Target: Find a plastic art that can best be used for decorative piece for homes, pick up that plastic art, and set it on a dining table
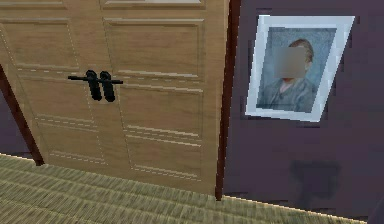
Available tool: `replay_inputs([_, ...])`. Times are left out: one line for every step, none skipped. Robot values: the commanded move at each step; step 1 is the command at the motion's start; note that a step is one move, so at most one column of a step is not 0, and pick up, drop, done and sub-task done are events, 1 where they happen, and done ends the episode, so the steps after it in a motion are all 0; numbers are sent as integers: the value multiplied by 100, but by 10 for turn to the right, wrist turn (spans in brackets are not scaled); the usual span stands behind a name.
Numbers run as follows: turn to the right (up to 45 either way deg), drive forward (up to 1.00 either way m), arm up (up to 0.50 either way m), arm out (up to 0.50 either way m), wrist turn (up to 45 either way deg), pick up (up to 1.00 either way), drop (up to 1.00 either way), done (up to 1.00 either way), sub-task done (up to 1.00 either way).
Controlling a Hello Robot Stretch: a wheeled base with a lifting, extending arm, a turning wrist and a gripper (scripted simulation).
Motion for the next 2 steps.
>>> replay_inputs([0, 0, -30, 0, 0, 0, 0, 0, 0])
replay_inputs([0, 0, 0, 0, 0, 100, 0, 0, 0])
